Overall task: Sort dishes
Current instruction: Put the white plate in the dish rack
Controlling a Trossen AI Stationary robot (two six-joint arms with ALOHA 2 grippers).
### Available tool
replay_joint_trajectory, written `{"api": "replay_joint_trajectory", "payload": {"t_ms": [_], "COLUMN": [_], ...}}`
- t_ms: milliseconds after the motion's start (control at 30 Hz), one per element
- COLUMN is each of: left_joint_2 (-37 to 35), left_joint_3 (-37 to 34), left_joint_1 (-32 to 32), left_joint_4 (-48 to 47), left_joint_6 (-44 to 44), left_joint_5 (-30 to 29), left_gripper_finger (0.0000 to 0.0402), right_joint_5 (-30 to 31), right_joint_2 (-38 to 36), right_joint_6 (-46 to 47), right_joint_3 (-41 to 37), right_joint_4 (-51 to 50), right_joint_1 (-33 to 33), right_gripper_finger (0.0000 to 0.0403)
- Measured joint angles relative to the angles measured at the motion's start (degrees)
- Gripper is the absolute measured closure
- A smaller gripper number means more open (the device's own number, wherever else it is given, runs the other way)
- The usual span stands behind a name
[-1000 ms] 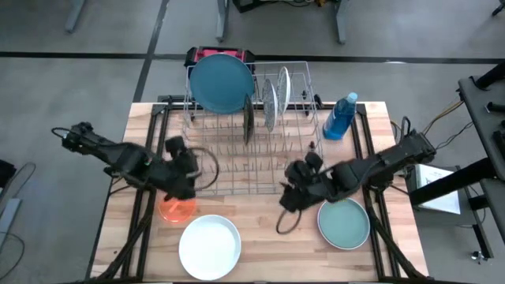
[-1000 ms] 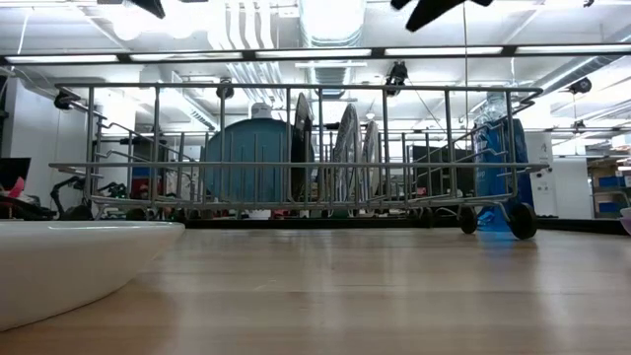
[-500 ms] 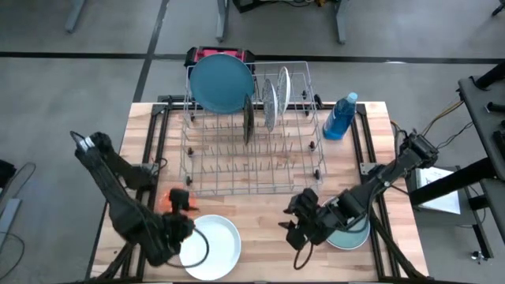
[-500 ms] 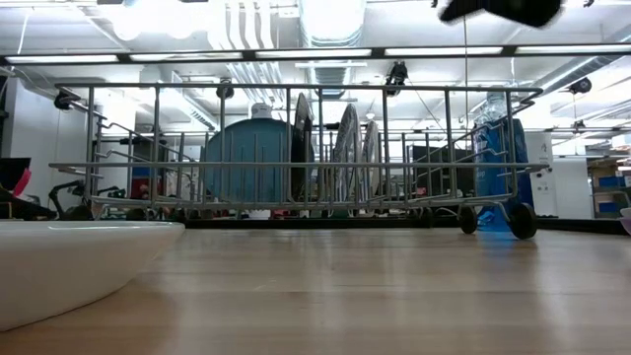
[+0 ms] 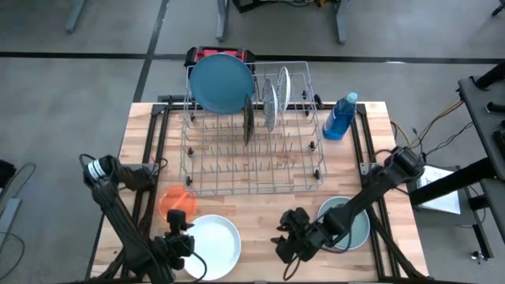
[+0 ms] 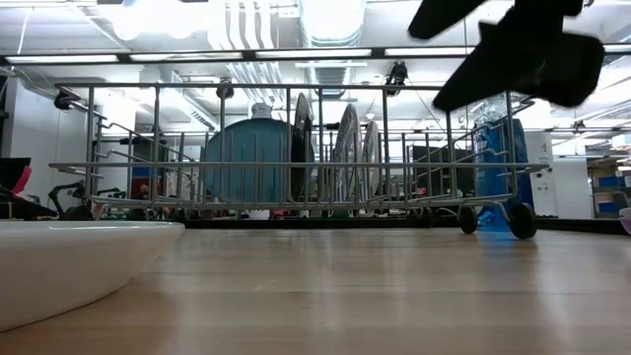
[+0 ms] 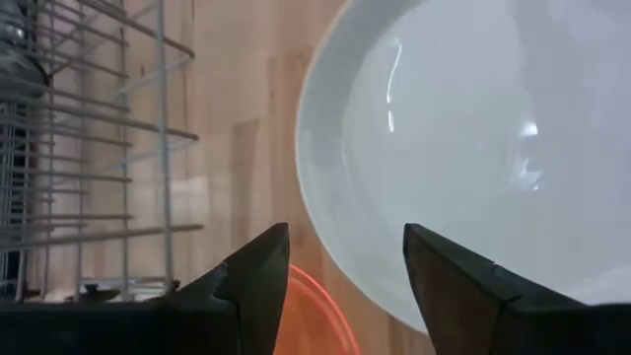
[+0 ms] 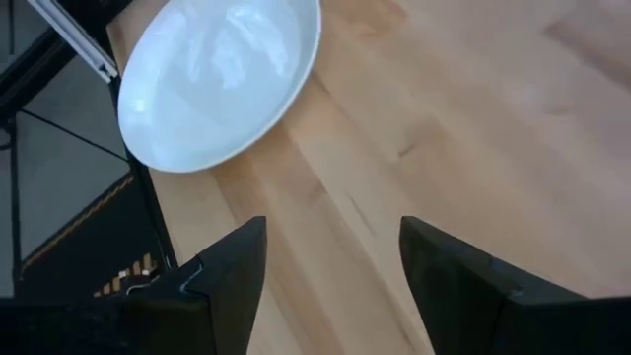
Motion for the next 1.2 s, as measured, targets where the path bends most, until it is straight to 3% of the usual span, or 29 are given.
{"api": "replay_joint_trajectory", "payload": {"t_ms": [533, 900, 1200], "left_joint_2": [9.2, 10.2, 10.2], "left_joint_3": [-0.4, -0.4, -4.8], "left_joint_1": [-2.1, -3.4, -4.3], "left_joint_4": [0.4, 1.6, 12.3], "left_joint_6": [-6.9, -8.4, -10.8], "left_joint_5": [0.0, 0.1, 0.5], "left_gripper_finger": [0.0245, 0.0245, 0.0245], "right_joint_5": [0.2, -1.4, -5.0], "right_joint_2": [14.6, 18.4, 21.7], "right_joint_6": [3.0, 2.4, 1.2], "right_joint_3": [0.5, 0.5, 1.5], "right_joint_4": [21.8, 30.8, 37.0], "right_joint_1": [-2.0, -5.0, -7.1], "right_gripper_finger": [0.0166, 0.0151, 0.0155]}}
